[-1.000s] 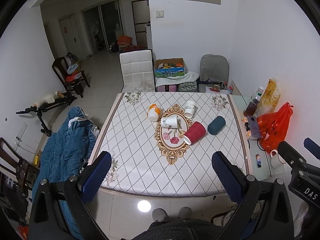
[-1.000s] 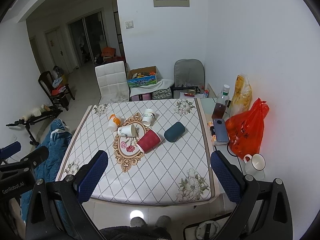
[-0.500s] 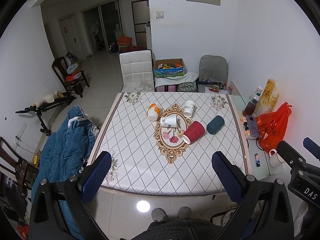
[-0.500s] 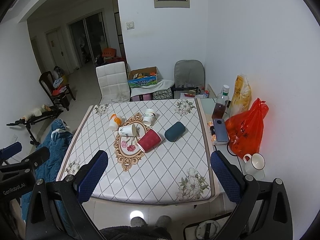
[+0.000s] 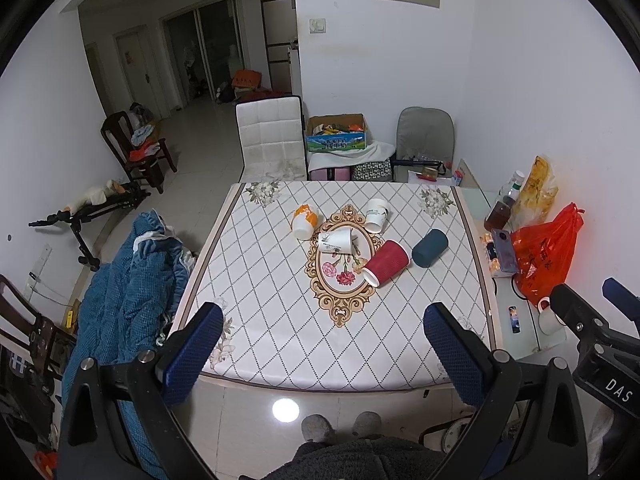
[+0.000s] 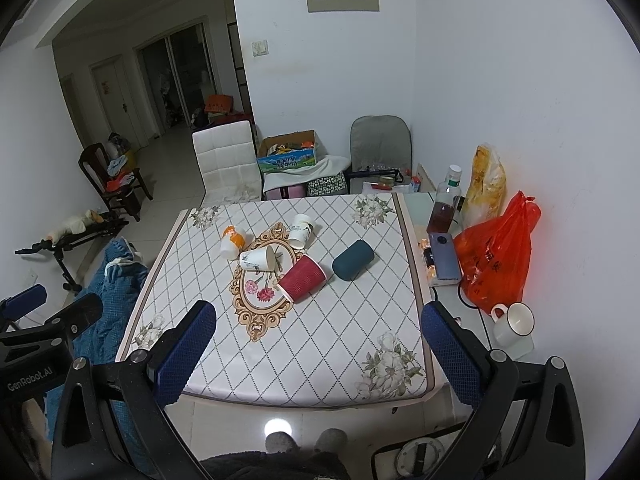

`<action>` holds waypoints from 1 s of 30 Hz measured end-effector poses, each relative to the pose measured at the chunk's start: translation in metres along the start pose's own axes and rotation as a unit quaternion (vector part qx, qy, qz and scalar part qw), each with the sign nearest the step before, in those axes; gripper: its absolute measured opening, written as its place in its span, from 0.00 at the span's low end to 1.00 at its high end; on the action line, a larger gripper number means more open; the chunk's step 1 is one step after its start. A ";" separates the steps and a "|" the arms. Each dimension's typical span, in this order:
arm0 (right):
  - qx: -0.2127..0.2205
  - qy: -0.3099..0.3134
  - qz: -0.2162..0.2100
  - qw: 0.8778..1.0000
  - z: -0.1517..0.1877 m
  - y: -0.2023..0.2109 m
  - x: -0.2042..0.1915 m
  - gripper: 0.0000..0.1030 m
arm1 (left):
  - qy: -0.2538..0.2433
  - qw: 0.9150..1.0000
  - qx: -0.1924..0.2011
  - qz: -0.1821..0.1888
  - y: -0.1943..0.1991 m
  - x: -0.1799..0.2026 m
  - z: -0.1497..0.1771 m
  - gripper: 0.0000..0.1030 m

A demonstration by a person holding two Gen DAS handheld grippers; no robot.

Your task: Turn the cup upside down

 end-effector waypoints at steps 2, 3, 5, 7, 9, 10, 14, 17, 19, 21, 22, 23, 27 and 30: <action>-0.006 -0.001 0.001 1.000 0.003 -0.002 -0.002 1.00 | 0.003 1.000 -0.006 -0.003 -0.008 0.001 -0.001 1.00; -0.010 -0.002 0.002 1.000 0.003 -0.006 -0.002 1.00 | 0.005 1.000 -0.010 -0.004 -0.013 0.001 0.000 1.00; -0.021 -0.001 0.011 1.000 0.005 -0.020 -0.002 1.00 | 0.008 1.000 -0.018 -0.009 -0.027 0.000 -0.001 1.00; -0.040 -0.003 0.016 0.999 0.007 -0.039 0.001 1.00 | 0.009 0.999 -0.029 -0.014 -0.043 0.001 -0.001 1.00; -0.064 -0.002 0.023 0.998 0.012 -0.066 0.008 1.00 | 0.008 0.999 -0.042 -0.025 -0.062 0.003 0.000 1.00; -0.075 -0.001 0.023 0.997 0.015 -0.081 0.010 1.00 | 0.008 0.998 -0.051 -0.026 -0.071 0.004 0.000 1.00; -0.123 0.006 0.028 0.992 0.032 -0.139 0.022 1.00 | 0.010 0.995 -0.088 -0.037 -0.117 0.011 0.005 1.00; -0.155 0.013 0.028 0.987 0.049 -0.179 0.030 1.00 | 0.007 0.993 -0.110 -0.042 -0.151 0.019 0.010 1.00; -0.168 0.019 0.034 0.985 0.063 -0.204 0.037 1.00 | 0.004 0.992 -0.121 -0.042 -0.169 0.022 0.011 1.00; -0.183 0.023 0.038 0.982 0.075 -0.229 0.042 1.00 | -0.003 0.989 -0.140 -0.041 -0.193 0.027 0.013 1.00; -0.195 0.024 0.040 0.980 0.083 -0.242 0.044 1.00 | -0.006 0.988 -0.148 -0.040 -0.205 0.029 0.014 1.00; -0.202 0.024 0.039 0.978 0.088 -0.251 0.045 1.00 | -0.009 0.987 -0.158 -0.041 -0.216 0.031 0.014 1.00; -0.237 0.024 0.043 0.970 0.108 -0.292 0.047 1.00 | -0.023 0.981 -0.188 -0.033 -0.260 0.041 0.012 1.00; -0.262 0.018 0.048 0.964 0.120 -0.313 0.048 1.00 | -0.039 0.978 -0.206 -0.022 -0.292 0.049 0.007 1.00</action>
Point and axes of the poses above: each gripper's, at about its wrist camera, not at the fingertips, and y roughly against the way its jaws point, x to its right, z to its underside, the point moved 5 cm from there along -y, roughly the way its jaws point, and after that the axes turned 15 degrees about z, right-handed, at the moved point
